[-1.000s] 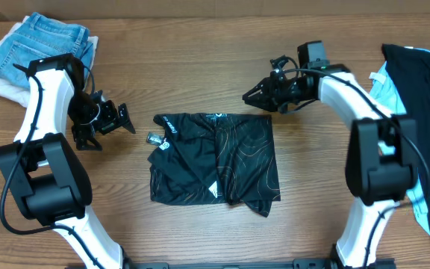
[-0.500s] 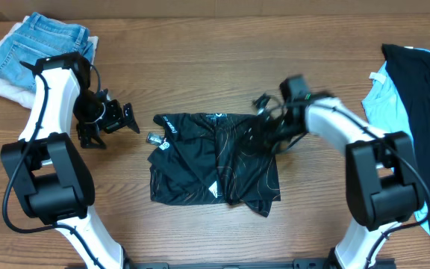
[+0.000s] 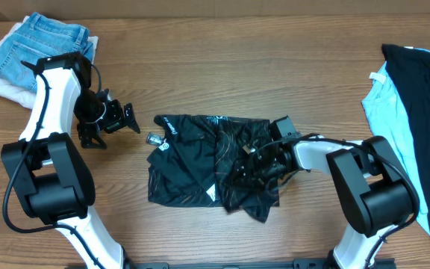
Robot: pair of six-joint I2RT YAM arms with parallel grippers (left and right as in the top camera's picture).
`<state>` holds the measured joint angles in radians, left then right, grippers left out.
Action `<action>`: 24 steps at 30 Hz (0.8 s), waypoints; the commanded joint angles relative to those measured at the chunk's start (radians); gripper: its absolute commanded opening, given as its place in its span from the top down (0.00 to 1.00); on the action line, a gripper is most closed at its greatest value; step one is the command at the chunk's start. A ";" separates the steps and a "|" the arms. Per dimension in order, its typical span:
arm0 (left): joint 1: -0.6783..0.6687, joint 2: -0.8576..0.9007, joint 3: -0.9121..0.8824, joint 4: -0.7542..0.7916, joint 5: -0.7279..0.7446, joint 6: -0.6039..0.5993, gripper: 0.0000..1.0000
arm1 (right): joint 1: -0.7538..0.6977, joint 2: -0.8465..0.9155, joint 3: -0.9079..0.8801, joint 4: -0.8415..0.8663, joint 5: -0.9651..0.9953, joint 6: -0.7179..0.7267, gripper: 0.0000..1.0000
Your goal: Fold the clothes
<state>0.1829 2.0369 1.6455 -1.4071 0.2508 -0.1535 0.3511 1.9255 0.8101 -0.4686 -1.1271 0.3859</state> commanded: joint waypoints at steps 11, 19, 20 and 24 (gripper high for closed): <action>-0.003 0.009 0.012 -0.006 0.008 0.019 0.00 | -0.045 -0.125 0.062 -0.050 0.164 0.121 0.81; -0.004 0.009 0.012 -0.004 0.008 0.019 0.00 | -0.058 -0.139 0.100 0.073 0.312 0.200 0.65; -0.005 0.009 0.012 -0.003 0.008 0.019 0.00 | -0.055 -0.139 0.100 0.091 0.317 0.202 0.65; -0.005 0.009 0.012 -0.002 0.008 0.019 0.00 | -0.042 -0.138 0.100 0.144 0.343 0.204 0.66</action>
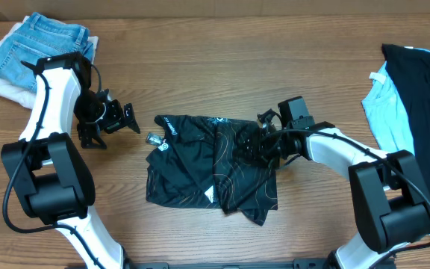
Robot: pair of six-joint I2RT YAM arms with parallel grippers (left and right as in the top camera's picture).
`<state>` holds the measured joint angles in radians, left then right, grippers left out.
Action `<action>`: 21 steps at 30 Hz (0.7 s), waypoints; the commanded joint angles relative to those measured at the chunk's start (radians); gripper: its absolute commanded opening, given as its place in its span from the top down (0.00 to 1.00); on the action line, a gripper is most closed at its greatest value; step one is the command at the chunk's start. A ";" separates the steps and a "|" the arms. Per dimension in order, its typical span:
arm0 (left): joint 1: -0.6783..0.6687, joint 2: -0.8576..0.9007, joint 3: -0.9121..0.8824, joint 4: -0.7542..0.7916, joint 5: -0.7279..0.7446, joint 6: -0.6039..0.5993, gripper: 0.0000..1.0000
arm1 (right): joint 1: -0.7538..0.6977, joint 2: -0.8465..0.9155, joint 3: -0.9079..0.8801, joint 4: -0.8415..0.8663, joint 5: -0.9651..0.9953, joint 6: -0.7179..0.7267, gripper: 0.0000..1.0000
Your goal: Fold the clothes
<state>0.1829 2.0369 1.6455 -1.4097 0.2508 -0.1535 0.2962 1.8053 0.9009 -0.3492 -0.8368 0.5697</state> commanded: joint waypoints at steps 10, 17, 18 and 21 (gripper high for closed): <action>-0.005 0.009 0.012 0.001 0.008 0.019 0.00 | 0.024 0.050 0.008 0.156 0.074 0.109 0.66; -0.005 0.009 0.012 0.001 0.008 0.019 0.00 | 0.023 0.157 0.009 0.295 0.074 0.195 0.70; -0.005 0.009 0.012 0.001 0.008 0.019 0.00 | 0.022 0.175 0.010 0.314 0.074 0.212 0.71; -0.005 0.009 0.012 0.001 0.008 0.019 0.00 | -0.003 0.211 0.023 0.374 0.079 0.243 0.76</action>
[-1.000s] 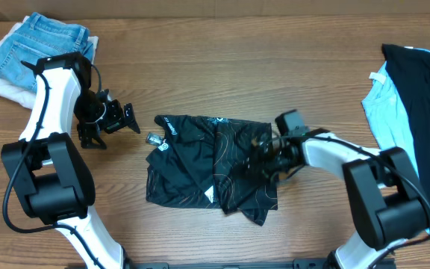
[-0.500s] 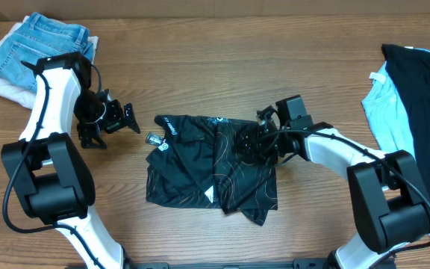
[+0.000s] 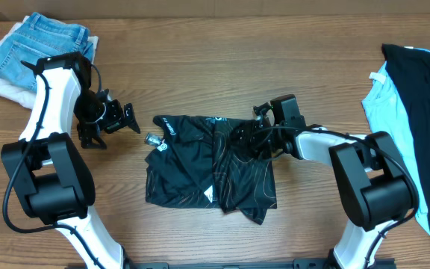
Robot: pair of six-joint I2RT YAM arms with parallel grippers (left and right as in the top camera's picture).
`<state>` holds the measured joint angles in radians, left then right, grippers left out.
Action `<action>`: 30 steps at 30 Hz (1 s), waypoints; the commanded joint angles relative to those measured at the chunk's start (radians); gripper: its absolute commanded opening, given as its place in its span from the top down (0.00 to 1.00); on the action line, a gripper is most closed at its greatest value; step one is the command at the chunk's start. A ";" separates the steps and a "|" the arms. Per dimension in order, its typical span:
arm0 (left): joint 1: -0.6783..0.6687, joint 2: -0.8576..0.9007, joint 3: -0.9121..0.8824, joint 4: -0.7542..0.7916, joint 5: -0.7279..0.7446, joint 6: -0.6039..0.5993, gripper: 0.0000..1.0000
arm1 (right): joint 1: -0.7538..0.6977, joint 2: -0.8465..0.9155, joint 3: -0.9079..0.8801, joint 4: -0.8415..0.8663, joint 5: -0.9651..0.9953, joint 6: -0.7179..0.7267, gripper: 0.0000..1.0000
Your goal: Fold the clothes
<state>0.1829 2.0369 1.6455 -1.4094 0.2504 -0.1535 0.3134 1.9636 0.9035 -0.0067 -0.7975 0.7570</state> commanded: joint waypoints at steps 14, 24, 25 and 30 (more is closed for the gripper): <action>-0.005 0.009 0.012 -0.001 0.008 0.019 0.00 | -0.191 0.033 0.335 -0.339 0.038 -0.135 0.77; -0.006 0.009 0.012 -0.008 0.002 0.019 0.00 | -0.175 -0.264 0.465 -0.899 0.238 -0.323 0.81; -0.006 0.009 0.012 -0.007 0.002 0.019 0.00 | -0.164 -0.286 0.465 -0.964 0.282 -0.345 0.81; -0.006 0.009 0.012 0.004 0.002 0.019 0.00 | -0.034 -0.325 0.449 -1.204 0.412 -0.421 0.81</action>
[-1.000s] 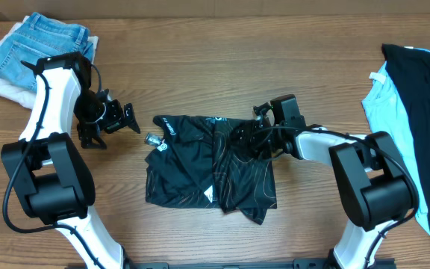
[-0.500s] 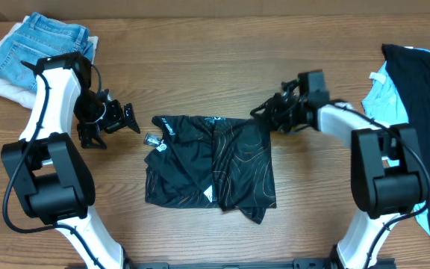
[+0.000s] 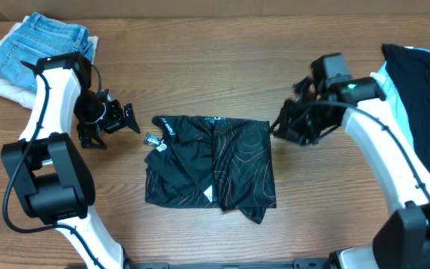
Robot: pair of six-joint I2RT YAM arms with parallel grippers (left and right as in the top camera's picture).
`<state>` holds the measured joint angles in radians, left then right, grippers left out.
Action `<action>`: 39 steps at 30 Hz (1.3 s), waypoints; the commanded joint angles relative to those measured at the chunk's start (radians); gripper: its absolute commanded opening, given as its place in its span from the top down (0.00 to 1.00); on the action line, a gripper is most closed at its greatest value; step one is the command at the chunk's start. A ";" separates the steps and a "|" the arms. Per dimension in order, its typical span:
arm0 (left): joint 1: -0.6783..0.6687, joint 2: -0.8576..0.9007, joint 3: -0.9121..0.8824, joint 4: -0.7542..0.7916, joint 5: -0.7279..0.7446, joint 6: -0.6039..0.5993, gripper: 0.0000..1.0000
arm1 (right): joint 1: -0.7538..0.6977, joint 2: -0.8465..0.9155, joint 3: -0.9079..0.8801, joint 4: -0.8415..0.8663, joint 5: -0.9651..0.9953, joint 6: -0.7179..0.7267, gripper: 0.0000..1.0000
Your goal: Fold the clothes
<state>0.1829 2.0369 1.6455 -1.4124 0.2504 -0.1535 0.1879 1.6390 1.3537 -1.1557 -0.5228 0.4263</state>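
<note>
A pair of black shorts (image 3: 211,161) with a thin line pattern lies spread flat in the middle of the wooden table (image 3: 200,67). A small silver tag (image 3: 154,139) sits at their upper left corner. My left gripper (image 3: 131,119) hovers open just left of that corner, holding nothing. My right gripper (image 3: 277,128) is off the cloth, beside the upper right corner of the shorts. It looks open and holds no fabric.
Folded blue jeans (image 3: 47,45) rest on a white cloth at the back left. A black garment (image 3: 420,82) and a light-blue one (image 3: 390,112) lie at the right edge.
My right gripper was on the upper right part of the shorts and is now off them, further right. The right arm is raised. The shorts' right half lies flatter. The left arm has not moved.
My right gripper was first low on the right leg of the shorts, where the cloth was bunched. It then stood higher on the right half, then near the waistband. Now it is off the cloth and the shorts lie smoother. The left gripper stayed put.
</note>
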 commanded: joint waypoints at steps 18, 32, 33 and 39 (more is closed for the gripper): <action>-0.007 0.009 0.012 0.003 0.010 0.019 0.00 | 0.447 0.016 -0.420 0.337 0.148 0.188 0.94; -0.007 0.009 0.012 0.002 0.013 0.019 0.00 | 0.520 0.135 -0.438 0.352 -0.086 0.224 0.96; -0.007 0.009 0.012 0.002 0.013 0.019 0.00 | 0.532 0.135 -0.438 0.338 -0.085 0.233 0.96; -0.007 0.009 0.012 0.003 0.012 0.019 0.00 | 0.551 0.092 -0.369 0.262 -0.031 0.259 0.96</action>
<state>0.1829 2.0369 1.6455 -1.4097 0.2508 -0.1535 0.7380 1.7718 0.9272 -0.8692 -0.5785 0.6586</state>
